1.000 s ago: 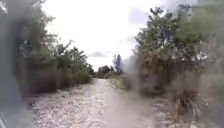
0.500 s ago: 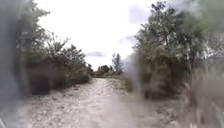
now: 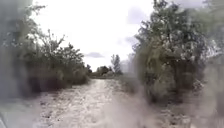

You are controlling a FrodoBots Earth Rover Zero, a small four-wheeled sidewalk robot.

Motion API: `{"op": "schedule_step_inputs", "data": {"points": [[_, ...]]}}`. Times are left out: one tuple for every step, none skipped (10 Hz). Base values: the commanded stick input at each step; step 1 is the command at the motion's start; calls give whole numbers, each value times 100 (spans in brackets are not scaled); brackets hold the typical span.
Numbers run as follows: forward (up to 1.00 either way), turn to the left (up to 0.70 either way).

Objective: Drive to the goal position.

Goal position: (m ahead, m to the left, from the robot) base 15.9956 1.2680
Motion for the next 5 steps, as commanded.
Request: {"op": "schedule_step_inputs", "data": {"points": [[69, 1], [69, 1], [69, 1], [69, 1], [69, 1]]}}
